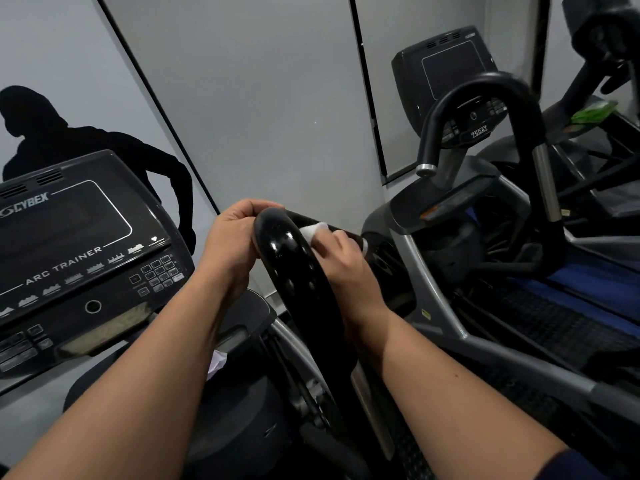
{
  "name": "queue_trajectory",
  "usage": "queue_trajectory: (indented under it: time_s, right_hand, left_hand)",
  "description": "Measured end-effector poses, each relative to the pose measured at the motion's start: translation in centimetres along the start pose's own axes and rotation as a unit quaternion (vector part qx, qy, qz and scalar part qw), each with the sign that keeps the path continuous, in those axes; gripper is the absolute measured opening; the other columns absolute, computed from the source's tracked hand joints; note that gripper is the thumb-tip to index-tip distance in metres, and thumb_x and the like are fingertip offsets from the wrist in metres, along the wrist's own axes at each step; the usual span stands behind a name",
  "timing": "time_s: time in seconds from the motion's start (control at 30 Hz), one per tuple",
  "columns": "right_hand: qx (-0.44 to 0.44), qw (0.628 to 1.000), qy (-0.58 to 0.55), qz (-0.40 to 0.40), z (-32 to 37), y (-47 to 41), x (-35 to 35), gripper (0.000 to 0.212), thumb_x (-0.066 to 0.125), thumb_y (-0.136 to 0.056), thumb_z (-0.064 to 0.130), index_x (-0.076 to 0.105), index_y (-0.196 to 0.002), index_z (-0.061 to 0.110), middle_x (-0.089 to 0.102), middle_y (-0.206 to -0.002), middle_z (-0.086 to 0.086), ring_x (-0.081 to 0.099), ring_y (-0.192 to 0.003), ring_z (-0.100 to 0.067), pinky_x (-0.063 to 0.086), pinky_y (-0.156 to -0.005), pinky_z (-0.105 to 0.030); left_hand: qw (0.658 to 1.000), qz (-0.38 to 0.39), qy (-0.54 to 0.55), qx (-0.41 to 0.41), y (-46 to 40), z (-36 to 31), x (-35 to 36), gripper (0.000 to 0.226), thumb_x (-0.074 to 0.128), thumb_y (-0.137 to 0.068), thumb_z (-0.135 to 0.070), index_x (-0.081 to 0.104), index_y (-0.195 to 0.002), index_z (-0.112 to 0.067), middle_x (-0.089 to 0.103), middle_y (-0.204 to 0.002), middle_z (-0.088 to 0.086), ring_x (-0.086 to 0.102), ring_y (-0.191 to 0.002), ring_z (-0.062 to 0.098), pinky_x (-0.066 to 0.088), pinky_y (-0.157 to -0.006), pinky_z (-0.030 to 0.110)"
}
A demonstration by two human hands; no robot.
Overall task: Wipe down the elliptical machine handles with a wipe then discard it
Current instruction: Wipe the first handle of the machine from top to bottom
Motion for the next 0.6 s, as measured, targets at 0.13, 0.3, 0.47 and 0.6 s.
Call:
queue_trajectory:
  time_s: [0.13, 0.3, 0.47, 0.6]
  right_hand:
    - [-0.007, 0.997, 0.072, 0.008, -1.0, 1.3, 0.0, 0.021, 0.068, -0.085, 0.006, 0.062, -0.105, 0.011, 0.059, -0.100, -0.013, 0.051, -0.074, -0.030, 0.045, -0.062, -0.043]
    - [0.076, 0.994, 0.073, 0.023, -3.2, 3.4, -0.2, 0.025, 0.066, -0.080, -0.007, 0.068, -0.100, 0.008, 0.057, -0.095, -0.014, 0.045, -0.073, -0.030, 0.043, -0.064, -0.043]
    - [0.010, 0.998, 0.058, 0.033, -0.6, 0.8, 0.7, 0.008, 0.066, -0.087, 0.006, 0.069, -0.092, 0.012, 0.066, -0.105, -0.011, 0.052, -0.078, -0.030, 0.045, -0.064, -0.041]
    - [0.003, 0.996, 0.056, 0.072, -2.6, 3.3, 0.7, 0.022, 0.064, -0.085, -0.003, 0.069, -0.104, 0.009, 0.060, -0.104, -0.013, 0.048, -0.082, -0.028, 0.048, -0.074, -0.041]
  left_hand:
    - [1.000, 0.004, 0.000, -0.003, 0.1, -0.1, 0.0, 0.025, 0.056, -0.088, 0.007, 0.071, -0.084, -0.012, 0.066, -0.062, 0.005, 0.056, -0.050, 0.016, 0.044, -0.049, 0.025]
    - [1.000, 0.003, 0.012, -0.004, 0.1, -0.1, 0.0, 0.030, 0.053, -0.088, 0.010, 0.071, -0.081, -0.012, 0.065, -0.061, 0.005, 0.052, -0.049, 0.015, 0.040, -0.048, 0.024]
    - [1.000, 0.003, 0.007, 0.000, -0.2, 0.1, -0.2, 0.030, 0.052, -0.087, 0.009, 0.072, -0.081, -0.013, 0.065, -0.070, 0.012, 0.053, -0.057, 0.022, 0.039, -0.052, 0.028]
    - [1.000, 0.006, 0.012, 0.006, 0.0, 0.2, 0.0, 0.030, 0.054, -0.087, 0.011, 0.071, -0.080, -0.012, 0.065, -0.065, 0.008, 0.050, -0.057, 0.020, 0.038, -0.053, 0.028]
Point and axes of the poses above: each hand's wrist, its own y-axis away from the middle knuckle, its own x-axis out of the palm, z = x × y, the point moved 5 cm from there along -y, towards the middle knuckle
